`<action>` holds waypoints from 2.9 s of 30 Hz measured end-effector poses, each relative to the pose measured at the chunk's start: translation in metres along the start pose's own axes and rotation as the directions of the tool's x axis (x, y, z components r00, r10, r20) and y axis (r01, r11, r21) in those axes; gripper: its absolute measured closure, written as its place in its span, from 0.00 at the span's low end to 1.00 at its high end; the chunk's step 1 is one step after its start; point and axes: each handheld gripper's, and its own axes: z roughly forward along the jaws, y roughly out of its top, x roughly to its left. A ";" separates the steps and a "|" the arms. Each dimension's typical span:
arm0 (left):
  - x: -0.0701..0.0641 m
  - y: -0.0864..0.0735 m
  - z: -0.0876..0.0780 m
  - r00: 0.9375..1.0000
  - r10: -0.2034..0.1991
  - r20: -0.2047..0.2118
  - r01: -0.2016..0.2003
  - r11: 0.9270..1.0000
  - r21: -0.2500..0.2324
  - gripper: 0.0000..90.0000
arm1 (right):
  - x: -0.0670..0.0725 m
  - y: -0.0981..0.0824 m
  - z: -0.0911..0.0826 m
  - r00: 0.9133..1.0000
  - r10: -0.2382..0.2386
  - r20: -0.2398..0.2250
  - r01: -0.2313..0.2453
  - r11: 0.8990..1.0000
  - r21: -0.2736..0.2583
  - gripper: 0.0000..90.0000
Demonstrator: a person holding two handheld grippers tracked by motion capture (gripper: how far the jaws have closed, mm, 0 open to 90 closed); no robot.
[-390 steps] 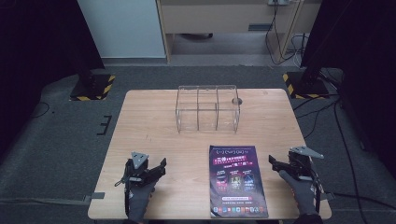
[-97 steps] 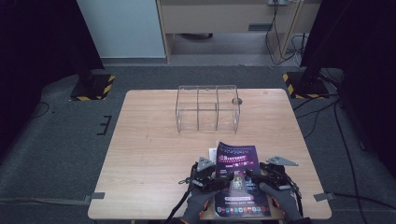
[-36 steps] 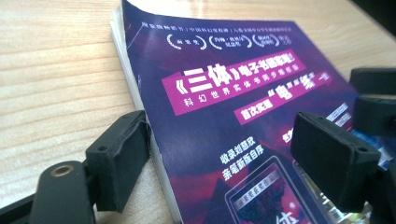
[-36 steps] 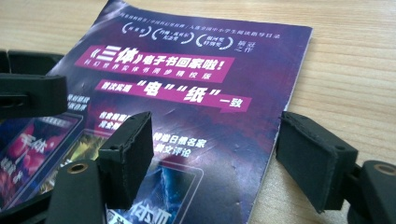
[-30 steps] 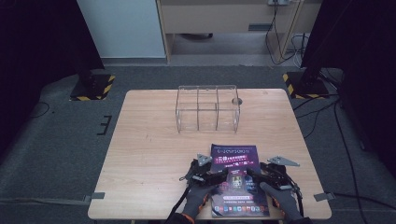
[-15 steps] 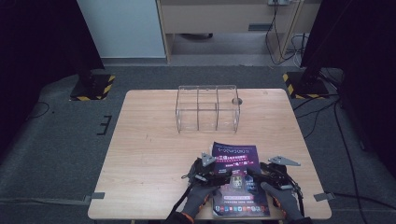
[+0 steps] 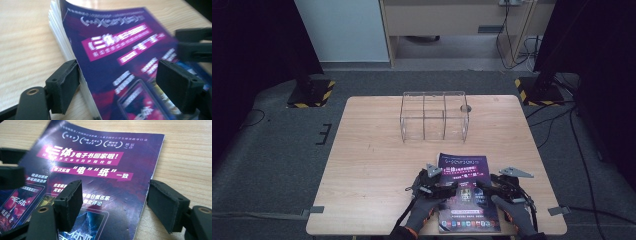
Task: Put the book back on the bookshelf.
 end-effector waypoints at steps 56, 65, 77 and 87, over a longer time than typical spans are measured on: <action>-0.002 -0.004 0.010 0.995 -0.055 -0.084 0.055 0.998 0.004 0.20 | -0.001 0.000 -0.001 1.000 0.009 0.007 -0.009 1.000 -0.001 0.31; -0.029 0.007 -0.001 0.999 0.035 0.026 -0.034 0.998 -0.061 0.21 | -0.002 0.000 -0.001 1.000 0.005 0.002 -0.005 1.000 0.001 0.32; -0.016 -0.009 0.003 0.996 0.050 -0.075 -0.051 0.998 -0.021 0.22 | -0.002 0.000 -0.001 1.000 0.001 0.002 -0.001 1.000 0.002 0.32; -0.009 -0.017 0.004 0.991 0.056 -0.125 -0.054 0.998 0.020 0.24 | -0.002 0.000 -0.002 1.000 0.000 0.001 0.000 1.000 0.004 0.32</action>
